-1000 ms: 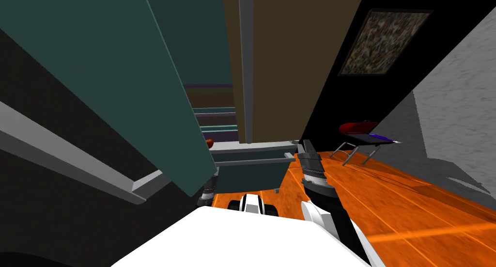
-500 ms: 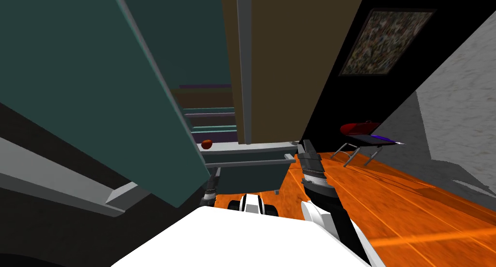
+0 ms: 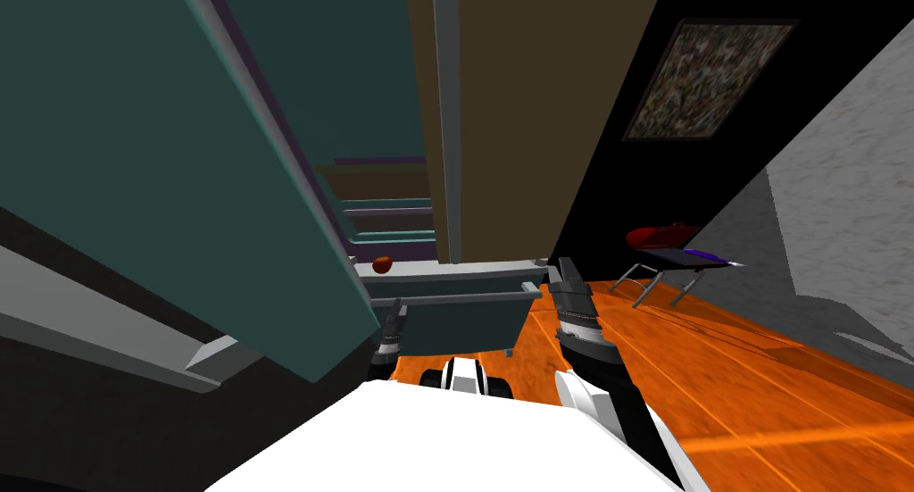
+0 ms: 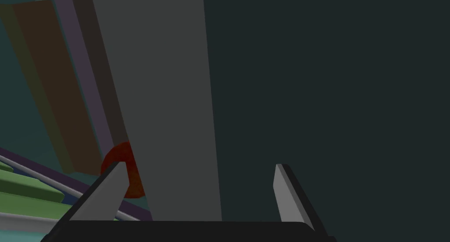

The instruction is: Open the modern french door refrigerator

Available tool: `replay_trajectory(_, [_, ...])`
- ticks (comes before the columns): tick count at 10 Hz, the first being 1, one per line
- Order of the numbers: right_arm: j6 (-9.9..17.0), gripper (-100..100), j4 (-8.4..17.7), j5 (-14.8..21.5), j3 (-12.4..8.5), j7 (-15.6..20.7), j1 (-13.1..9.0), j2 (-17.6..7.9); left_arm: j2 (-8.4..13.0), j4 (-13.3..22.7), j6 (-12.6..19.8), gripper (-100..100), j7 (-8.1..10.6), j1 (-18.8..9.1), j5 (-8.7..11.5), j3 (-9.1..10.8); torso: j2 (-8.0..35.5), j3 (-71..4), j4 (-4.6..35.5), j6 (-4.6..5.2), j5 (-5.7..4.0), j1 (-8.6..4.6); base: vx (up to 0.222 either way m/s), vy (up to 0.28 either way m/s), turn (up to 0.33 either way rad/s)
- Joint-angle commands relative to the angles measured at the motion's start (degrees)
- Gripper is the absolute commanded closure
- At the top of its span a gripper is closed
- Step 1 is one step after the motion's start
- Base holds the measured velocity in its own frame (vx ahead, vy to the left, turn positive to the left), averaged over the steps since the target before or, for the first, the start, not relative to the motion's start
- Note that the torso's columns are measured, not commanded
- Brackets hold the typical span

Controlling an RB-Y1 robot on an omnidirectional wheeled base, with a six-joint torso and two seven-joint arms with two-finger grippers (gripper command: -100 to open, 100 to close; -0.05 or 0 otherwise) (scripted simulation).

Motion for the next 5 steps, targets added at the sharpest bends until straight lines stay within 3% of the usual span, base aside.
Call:
replay_trajectory(1, [0.0, 0, 0.0, 0.0, 0.0, 0.0, 0.0, 0.0, -0.6, 2.0, -2.9, 100, -0.42, 0.8, -0.2, -0.16, -0.1, 0.0, -0.1, 0.02, 0.08, 0.08, 0.028, 0.021, -0.011])
replay_trajectory(4, [0.0, 0, 0.0, 0.0, 0.0, 0.0, 0.0, 0.0, -0.9, 2.6, -4.2, 100, -0.57, 1.6, -0.3, -0.28, -0.3, -0.1, -0.3, -0.01, 0.2, 0.19, 0.015, 0.015, -0.008])
replay_trajectory(5, [0.0, 0, 0.0, 0.0, 0.0, 0.0, 0.0, 0.0, -1.4, 3.5, -6.3, 100, -0.81, 2.8, -0.5, -0.47, -0.3, -0.1, -0.3, -0.02, 0.23, 0.22, 0.016, 0.011, -0.012])
